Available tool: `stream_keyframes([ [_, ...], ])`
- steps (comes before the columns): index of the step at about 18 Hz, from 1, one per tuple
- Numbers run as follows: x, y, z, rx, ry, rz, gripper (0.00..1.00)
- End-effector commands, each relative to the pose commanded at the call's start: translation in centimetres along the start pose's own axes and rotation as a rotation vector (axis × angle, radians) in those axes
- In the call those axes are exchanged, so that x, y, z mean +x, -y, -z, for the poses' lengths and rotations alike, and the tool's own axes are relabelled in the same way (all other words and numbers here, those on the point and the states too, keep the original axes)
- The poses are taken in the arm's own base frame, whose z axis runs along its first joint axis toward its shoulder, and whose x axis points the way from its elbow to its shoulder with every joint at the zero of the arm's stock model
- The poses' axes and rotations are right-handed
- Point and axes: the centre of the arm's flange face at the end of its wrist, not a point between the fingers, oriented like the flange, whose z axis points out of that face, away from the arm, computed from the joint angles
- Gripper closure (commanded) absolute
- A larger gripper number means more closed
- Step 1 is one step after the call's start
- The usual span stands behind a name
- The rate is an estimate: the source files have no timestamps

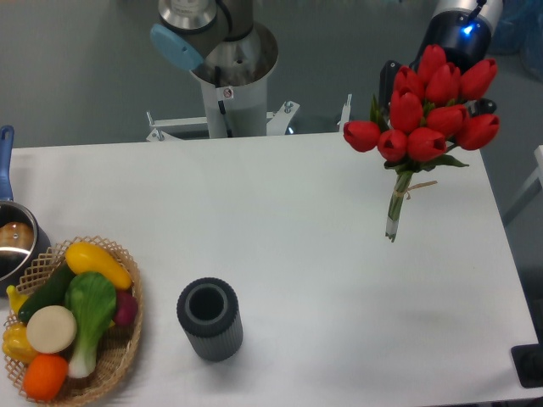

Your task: Place the flowers on the table

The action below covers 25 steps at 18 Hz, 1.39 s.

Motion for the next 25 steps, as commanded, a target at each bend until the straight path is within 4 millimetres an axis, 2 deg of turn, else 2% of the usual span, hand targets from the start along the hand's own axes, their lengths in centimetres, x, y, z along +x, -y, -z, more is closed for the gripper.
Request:
stream_keyframes([
  [18, 0.4, 0.8, 0.6, 0.002, 0.012, 0.007, 0.47],
  [25, 1.9, 1.3, 1.2, -0.111, 0.112, -0.016, 0.47],
])
